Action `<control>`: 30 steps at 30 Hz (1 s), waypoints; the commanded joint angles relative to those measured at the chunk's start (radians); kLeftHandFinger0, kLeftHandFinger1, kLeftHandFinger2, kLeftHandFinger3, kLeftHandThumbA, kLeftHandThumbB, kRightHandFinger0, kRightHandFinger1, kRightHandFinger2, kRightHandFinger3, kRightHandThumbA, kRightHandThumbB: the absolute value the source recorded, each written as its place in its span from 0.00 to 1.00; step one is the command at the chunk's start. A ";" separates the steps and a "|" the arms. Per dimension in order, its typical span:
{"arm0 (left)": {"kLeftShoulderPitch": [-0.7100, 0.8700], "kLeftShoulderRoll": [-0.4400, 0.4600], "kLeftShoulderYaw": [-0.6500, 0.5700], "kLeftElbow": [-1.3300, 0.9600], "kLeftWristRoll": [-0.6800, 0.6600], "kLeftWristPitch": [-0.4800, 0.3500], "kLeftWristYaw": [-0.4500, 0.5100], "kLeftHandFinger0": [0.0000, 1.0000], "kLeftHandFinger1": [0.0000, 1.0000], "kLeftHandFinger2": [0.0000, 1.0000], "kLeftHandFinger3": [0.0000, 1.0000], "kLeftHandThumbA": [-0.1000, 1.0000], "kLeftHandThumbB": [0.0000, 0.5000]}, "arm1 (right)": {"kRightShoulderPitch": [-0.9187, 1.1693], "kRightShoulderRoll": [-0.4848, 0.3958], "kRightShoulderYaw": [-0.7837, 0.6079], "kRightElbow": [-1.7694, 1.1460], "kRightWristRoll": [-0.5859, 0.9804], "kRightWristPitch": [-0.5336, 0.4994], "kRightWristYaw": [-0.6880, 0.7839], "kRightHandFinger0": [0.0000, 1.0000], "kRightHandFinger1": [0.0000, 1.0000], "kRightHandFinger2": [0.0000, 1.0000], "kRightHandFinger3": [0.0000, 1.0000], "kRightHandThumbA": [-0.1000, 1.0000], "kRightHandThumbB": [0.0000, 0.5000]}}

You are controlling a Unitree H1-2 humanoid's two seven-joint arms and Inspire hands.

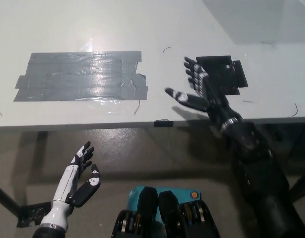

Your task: A white bottle is kept in the middle of the desk infront of the robot and the robot picks it up with its right hand and passes it to a person

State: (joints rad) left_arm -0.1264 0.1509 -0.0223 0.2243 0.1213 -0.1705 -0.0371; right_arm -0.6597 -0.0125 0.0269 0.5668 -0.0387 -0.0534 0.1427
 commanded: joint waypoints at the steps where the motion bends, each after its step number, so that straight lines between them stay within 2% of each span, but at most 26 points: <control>1: -0.042 0.020 0.012 -0.004 -0.001 -0.012 0.005 1.00 1.00 1.00 1.00 0.25 0.29 | 0.243 -0.054 0.005 -0.831 0.073 0.090 0.047 1.00 1.00 1.00 1.00 0.81 0.93; 7: -0.033 0.018 0.013 0.006 -0.003 -0.026 0.008 1.00 1.00 1.00 1.00 0.25 0.28 | 0.422 -0.039 0.005 -0.901 0.100 -0.027 0.036 1.00 1.00 1.00 1.00 0.77 0.83; 10: -0.028 0.018 0.014 0.008 -0.004 -0.030 0.008 1.00 1.00 1.00 1.00 0.24 0.26 | 0.483 -0.048 -0.003 -0.852 0.089 -0.073 0.034 1.00 1.00 1.00 1.00 0.81 0.81; 14: -0.025 0.015 0.012 0.018 0.003 -0.032 0.014 1.00 1.00 1.00 1.00 0.29 0.28 | 0.505 -0.055 -0.007 -0.753 0.044 -0.109 0.016 1.00 1.00 1.00 1.00 0.86 0.81; 15: -0.024 0.014 0.012 0.021 0.004 -0.035 0.015 1.00 1.00 1.00 1.00 0.30 0.29 | 0.508 -0.055 -0.005 -0.730 0.030 -0.115 0.008 1.00 1.00 1.00 1.00 0.82 0.76; 16: -0.024 0.012 0.012 0.024 0.003 -0.039 0.017 1.00 1.00 1.00 1.00 0.30 0.29 | 0.509 -0.055 -0.004 -0.705 0.015 -0.123 0.000 1.00 1.00 1.00 1.00 0.84 0.76; 17: -0.022 0.012 0.011 0.021 0.005 -0.034 0.017 1.00 1.00 1.00 1.00 0.30 0.28 | 0.507 -0.057 0.002 -0.657 0.013 -0.133 0.002 1.00 1.00 1.00 1.00 0.84 0.71; 23: -0.026 0.007 0.016 0.025 -0.003 -0.032 0.016 1.00 1.00 1.00 1.00 0.36 0.30 | 0.479 -0.068 0.023 -0.466 -0.013 -0.170 0.000 1.00 1.00 1.00 1.00 0.90 0.75; 25: -0.025 0.008 0.019 0.027 -0.006 -0.033 0.016 1.00 1.00 1.00 1.00 0.35 0.29 | 0.470 -0.067 0.028 -0.418 -0.014 -0.180 -0.001 1.00 1.00 1.00 1.00 0.88 0.73; 26: -0.025 0.008 0.020 0.026 -0.008 -0.031 0.014 1.00 1.00 1.00 1.00 0.34 0.28 | 0.467 -0.069 0.030 -0.405 -0.015 -0.184 -0.001 1.00 1.00 1.00 1.00 0.83 0.67; 27: -0.024 0.007 0.019 0.025 -0.004 -0.031 0.015 1.00 1.00 1.00 1.00 0.34 0.28 | 0.463 -0.071 0.032 -0.377 -0.020 -0.193 -0.004 1.00 1.00 1.00 1.00 0.85 0.71; 30: -0.019 0.006 0.016 0.017 0.006 -0.027 0.015 1.00 1.00 1.00 1.00 0.34 0.28 | 0.460 -0.073 0.037 -0.337 -0.014 -0.204 0.002 1.00 1.00 1.00 1.00 0.85 0.71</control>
State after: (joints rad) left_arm -0.1306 0.1510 -0.0099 0.2580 0.1213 -0.1738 -0.0359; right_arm -0.1683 -0.0751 0.0543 0.2075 -0.0496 -0.1694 0.1438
